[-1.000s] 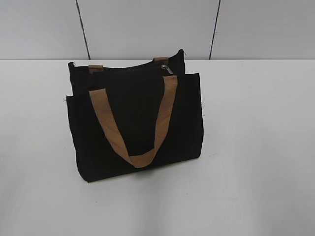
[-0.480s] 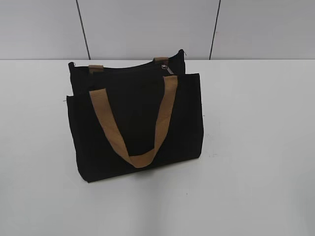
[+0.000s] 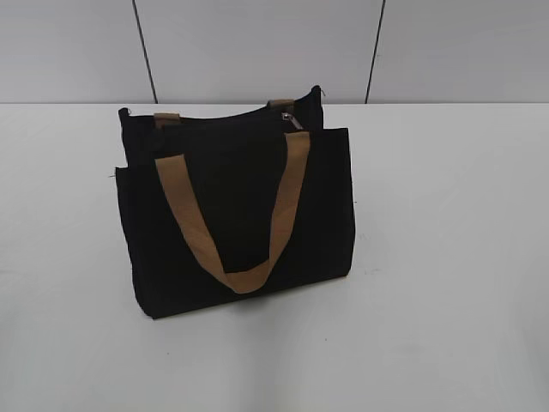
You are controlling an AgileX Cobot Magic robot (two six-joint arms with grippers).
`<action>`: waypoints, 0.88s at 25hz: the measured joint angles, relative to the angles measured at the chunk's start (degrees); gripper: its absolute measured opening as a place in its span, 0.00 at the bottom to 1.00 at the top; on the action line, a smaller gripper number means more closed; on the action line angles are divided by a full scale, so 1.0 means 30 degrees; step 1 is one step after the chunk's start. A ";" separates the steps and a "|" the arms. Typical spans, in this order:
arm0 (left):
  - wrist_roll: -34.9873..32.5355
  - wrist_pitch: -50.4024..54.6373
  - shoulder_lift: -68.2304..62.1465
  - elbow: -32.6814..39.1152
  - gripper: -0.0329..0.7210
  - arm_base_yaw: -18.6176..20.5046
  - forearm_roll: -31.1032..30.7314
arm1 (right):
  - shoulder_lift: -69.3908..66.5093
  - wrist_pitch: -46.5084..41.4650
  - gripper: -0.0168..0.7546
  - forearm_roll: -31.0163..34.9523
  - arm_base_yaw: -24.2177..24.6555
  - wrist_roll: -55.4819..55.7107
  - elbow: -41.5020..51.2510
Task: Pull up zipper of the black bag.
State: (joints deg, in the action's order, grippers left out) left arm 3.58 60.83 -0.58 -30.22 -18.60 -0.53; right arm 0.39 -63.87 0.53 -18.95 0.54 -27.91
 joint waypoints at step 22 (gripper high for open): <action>0.0000 -0.0020 0.0193 0.0008 0.53 0.0655 0.0178 | 0.0000 0.0162 0.49 -0.0002 0.0474 0.0022 0.0000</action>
State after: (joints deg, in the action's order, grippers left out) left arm 3.58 60.77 0.00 -30.20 -16.63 0.00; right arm 0.39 -63.38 0.52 -17.53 0.60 -27.91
